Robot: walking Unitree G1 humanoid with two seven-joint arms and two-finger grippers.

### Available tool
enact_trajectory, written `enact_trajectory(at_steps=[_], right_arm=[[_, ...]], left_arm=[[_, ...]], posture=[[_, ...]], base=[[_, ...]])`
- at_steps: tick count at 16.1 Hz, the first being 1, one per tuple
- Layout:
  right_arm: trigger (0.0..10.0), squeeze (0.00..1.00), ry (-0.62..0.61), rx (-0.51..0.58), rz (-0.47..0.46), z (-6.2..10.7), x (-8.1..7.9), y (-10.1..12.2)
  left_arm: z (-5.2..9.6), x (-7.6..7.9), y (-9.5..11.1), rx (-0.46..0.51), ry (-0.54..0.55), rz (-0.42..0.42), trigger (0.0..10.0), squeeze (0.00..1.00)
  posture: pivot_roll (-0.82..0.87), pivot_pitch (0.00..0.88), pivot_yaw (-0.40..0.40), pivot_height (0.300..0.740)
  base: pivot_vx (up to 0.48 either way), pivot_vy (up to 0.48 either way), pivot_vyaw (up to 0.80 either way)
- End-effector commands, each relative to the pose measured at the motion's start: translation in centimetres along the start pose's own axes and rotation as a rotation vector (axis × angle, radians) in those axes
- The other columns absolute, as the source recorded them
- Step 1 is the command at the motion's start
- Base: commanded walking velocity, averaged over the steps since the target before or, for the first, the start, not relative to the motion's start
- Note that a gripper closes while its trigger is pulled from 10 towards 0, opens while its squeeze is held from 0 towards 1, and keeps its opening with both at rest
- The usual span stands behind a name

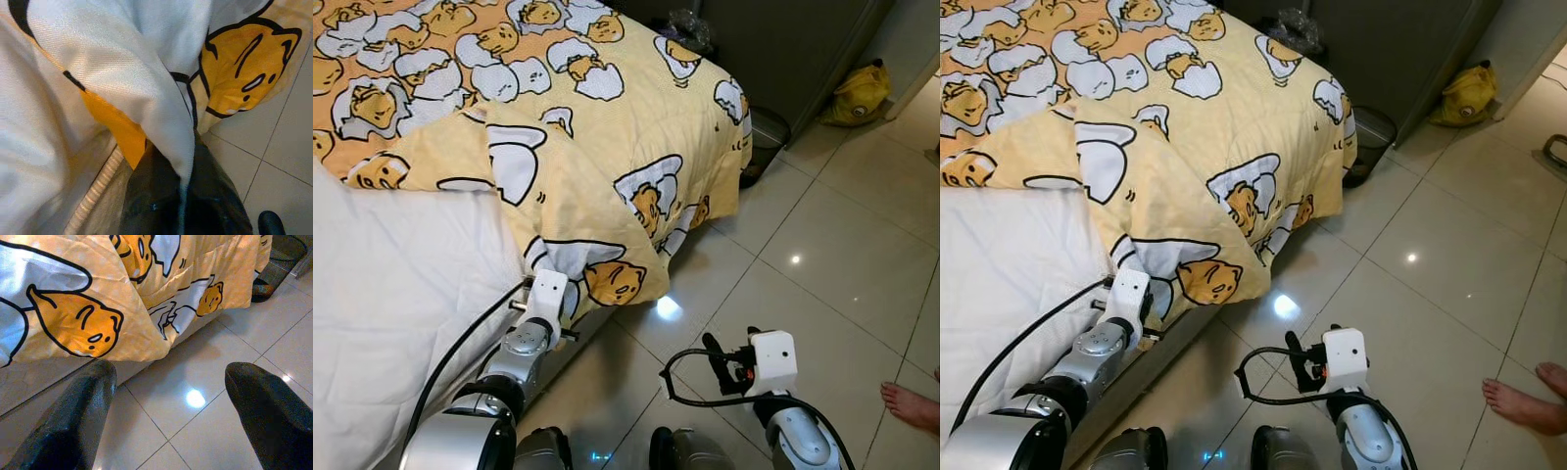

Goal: Clean up the room

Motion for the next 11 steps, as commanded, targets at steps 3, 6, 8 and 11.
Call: enact_trajectory(at_steps=[3,6,8,11], right_arm=[[10.0,0.00,-0.020,0.011,0.009,-0.5,0.9,0.0],[10.0,0.00,-0.020,0.024,0.008,-1.3,0.8,0.4],[10.0,0.00,-0.019,0.026,0.008,-1.6,0.9,0.4],[10.0,0.00,0.001,0.025,0.013,-2.2,0.6,0.3]], left_arm=[[0.0,-0.5,-0.1,-0.012,0.006,-0.110,10.0,0.00],[0.3,-0.3,-0.2,0.036,-0.046,-0.151,10.0,0.00],[0.4,0.0,-0.5,0.043,-0.065,-0.157,10.0,0.00],[0.9,0.6,-2.0,0.019,-0.099,-0.149,10.0,0.00]], posture=[[-0.07,0.066,-0.018,0.740],[-0.04,0.024,-0.008,0.740],[-0.03,0.013,-0.008,0.740],[-0.01,0.001,-0.015,0.740]], base=[[0.000,0.000,0.00],[0.000,0.000,0.00],[0.000,0.000,0.00],[-0.380,0.000,0.00]])
Point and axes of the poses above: a point about 5 cm out from each wrist's last joint towards the gripper, its own z axis pointing back from the gripper into the wrist, its own y axis along the axis of the wrist's last joint, x = y × z, the point moved 4 cm from there along -z, pointing out of the wrist towards the gripper, and after that the axes turned 8 degrees about -z, right-handed, at the moved point
